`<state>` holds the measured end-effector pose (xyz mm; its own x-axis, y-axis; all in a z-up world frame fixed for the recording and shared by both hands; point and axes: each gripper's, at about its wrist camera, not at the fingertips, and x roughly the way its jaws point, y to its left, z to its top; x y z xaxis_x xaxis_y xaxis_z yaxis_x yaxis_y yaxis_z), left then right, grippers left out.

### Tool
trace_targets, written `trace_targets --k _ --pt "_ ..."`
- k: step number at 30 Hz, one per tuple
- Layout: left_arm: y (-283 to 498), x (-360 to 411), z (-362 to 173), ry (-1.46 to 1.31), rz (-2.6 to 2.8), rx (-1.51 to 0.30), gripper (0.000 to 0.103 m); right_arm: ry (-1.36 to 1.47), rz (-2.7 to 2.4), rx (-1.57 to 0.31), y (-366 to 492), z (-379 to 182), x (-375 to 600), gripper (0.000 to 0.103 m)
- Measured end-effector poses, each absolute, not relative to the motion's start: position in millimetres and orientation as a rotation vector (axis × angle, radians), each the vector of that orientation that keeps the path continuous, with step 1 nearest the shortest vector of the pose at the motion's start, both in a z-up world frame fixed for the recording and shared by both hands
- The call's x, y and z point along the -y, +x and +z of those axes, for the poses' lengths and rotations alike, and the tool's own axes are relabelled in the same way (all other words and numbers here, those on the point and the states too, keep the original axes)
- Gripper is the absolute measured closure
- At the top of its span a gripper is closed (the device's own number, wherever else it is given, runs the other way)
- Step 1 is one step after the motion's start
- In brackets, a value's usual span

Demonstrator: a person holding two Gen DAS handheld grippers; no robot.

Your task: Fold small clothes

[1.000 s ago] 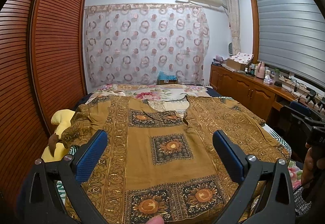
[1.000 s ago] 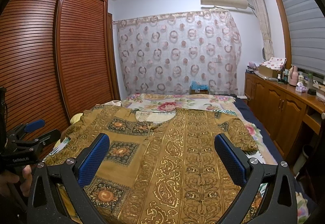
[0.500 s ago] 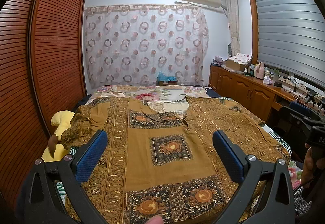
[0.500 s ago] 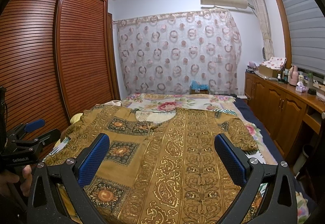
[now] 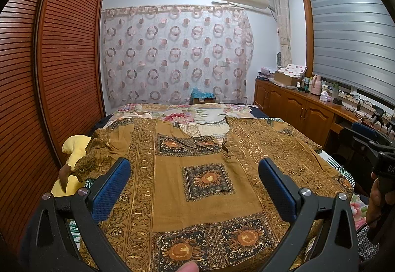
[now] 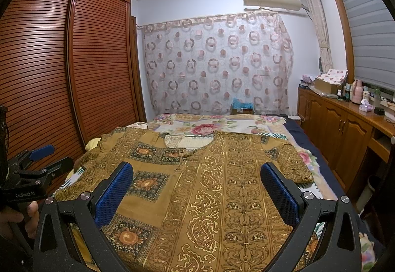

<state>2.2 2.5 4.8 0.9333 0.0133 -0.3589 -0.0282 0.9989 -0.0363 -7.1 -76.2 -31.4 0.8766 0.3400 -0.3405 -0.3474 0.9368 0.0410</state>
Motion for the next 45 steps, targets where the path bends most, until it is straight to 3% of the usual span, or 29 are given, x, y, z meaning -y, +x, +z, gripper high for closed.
trace_targets --k 29,45 --pt "0 -7 7 -0.045 0.02 -0.385 0.0 -0.024 0.378 -0.369 -2 -35 75 0.0" --pt "18 -94 -27 -0.057 0.113 -0.494 0.0 -0.091 0.526 -0.461 46 -33 56 0.0"
